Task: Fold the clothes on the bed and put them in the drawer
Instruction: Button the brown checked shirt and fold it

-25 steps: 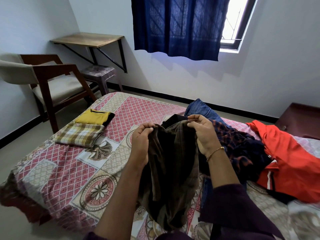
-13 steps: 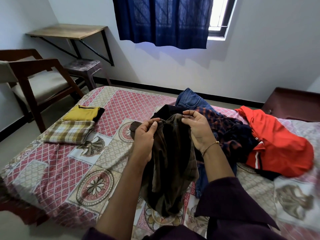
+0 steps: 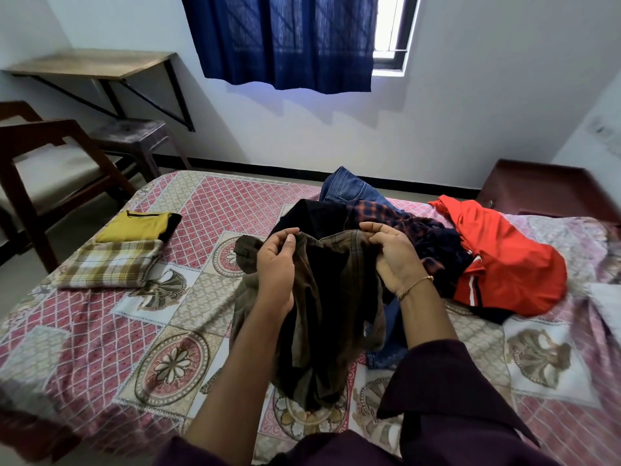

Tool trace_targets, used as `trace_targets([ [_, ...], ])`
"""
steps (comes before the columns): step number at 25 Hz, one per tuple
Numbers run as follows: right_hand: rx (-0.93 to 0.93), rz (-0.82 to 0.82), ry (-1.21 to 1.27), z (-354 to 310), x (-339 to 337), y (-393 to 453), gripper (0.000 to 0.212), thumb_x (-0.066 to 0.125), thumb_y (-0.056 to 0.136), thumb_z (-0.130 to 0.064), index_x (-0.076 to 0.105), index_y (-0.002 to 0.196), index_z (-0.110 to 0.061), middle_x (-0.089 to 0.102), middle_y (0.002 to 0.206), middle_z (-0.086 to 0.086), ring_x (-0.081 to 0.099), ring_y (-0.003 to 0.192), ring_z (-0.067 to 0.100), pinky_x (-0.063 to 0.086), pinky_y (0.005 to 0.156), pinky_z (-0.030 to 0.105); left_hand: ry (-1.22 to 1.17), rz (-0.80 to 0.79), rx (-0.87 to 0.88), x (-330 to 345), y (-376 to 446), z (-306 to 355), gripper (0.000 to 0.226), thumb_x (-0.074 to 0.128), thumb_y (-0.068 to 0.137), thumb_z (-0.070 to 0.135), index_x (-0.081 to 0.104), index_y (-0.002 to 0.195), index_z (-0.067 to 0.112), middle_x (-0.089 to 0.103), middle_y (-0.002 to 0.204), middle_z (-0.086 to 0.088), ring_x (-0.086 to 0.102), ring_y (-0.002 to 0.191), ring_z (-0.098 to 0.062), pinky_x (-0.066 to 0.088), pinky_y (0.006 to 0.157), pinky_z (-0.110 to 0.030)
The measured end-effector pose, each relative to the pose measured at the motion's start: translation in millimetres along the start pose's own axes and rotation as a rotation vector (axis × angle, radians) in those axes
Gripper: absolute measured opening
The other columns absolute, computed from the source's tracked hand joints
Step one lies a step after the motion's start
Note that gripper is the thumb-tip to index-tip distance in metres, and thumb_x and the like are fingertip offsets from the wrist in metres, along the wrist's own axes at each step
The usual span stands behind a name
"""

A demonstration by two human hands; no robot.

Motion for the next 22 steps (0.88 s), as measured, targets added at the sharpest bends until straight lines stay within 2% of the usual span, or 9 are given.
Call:
trace_targets([
  [3,0.006,-0.043,0.125,-2,11,-5,0.024,0.041,0.091,0.010,0.059,0.094,-0.006,0.066,0.076,0.009,0.065,0.070,0.015,0.057,0.068,0.024,0.017,-0.072,0.011,8,-7,2,0.020,0.046,0.097,0.005,0.065,0.092,0.009,0.067,0.093,-0.011,0.063,0.095,-0.025,0.051,0.092,-0.037],
  [6,-0.008,-0.118,0.103,-4,34,-12,0.021,0.047,0.091,0.008,0.058,0.102,-0.006,0.067,0.082,0.010,0.068,0.070,0.012,0.058,0.069,0.021,0.063,-0.146,-0.001,19,-11,0,0.020,0.046,0.097,0.005,0.066,0.102,0.005,0.068,0.106,-0.018,0.064,0.102,-0.028,0.052,0.093,-0.039],
  [10,-0.003,-0.150,0.037,-1,49,-20,0.023,0.046,0.092,0.007,0.055,0.109,-0.004,0.066,0.083,0.010,0.067,0.069,0.009,0.055,0.064,0.019,0.093,-0.261,-0.044,35,-16,-4,0.023,0.043,0.097,0.002,0.062,0.106,0.012,0.063,0.117,-0.016,0.061,0.110,-0.025,0.050,0.094,-0.032],
  [13,-0.027,-0.209,-0.067,-4,54,-26,0.027,0.054,0.087,0.008,0.055,0.110,-0.007,0.067,0.085,0.009,0.067,0.075,0.012,0.056,0.070,0.021,0.064,-0.178,-0.013,29,-13,-6,0.020,0.046,0.096,0.004,0.063,0.102,0.014,0.066,0.109,-0.015,0.063,0.105,-0.026,0.051,0.092,-0.035],
  [15,-0.072,-0.234,-0.271,-10,55,-29,0.034,0.062,0.081,0.010,0.055,0.108,-0.010,0.066,0.085,0.008,0.065,0.079,0.015,0.056,0.078,0.025,0.008,-0.119,-0.005,24,-12,-5,0.020,0.047,0.096,0.005,0.064,0.096,0.014,0.067,0.104,-0.016,0.064,0.101,-0.028,0.053,0.089,-0.039],
  [17,-0.177,-0.119,-0.507,-19,47,-26,0.032,0.066,0.078,0.009,0.058,0.102,-0.011,0.065,0.081,0.004,0.063,0.077,0.014,0.054,0.079,0.026,-0.025,-0.107,0.012,24,-12,-3,0.019,0.047,0.096,0.004,0.063,0.092,0.014,0.067,0.096,-0.012,0.064,0.094,-0.025,0.053,0.086,-0.036],
  [20,-0.362,0.215,-0.697,-39,28,-25,0.024,0.069,0.078,0.000,0.060,0.092,-0.016,0.065,0.076,-0.003,0.064,0.074,0.010,0.055,0.076,0.025,0.040,-0.163,0.069,33,-17,2,0.016,0.051,0.094,0.003,0.065,0.093,0.010,0.068,0.094,-0.011,0.065,0.093,-0.022,0.054,0.086,-0.031],
  [22,-0.401,0.214,-0.729,-41,34,-25,0.023,0.071,0.078,-0.004,0.058,0.091,-0.018,0.066,0.077,-0.003,0.065,0.075,0.010,0.055,0.076,0.024,0.062,-0.164,0.095,36,-19,2,0.013,0.055,0.092,0.004,0.067,0.093,0.010,0.069,0.098,-0.013,0.067,0.095,-0.022,0.055,0.086,-0.031],
])
Point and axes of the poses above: each hand's wrist, its own y-axis towards the middle knuckle, its own x-axis out of the palm, z = x × y, the point moved 9 cm from there along y, towards the middle knuckle
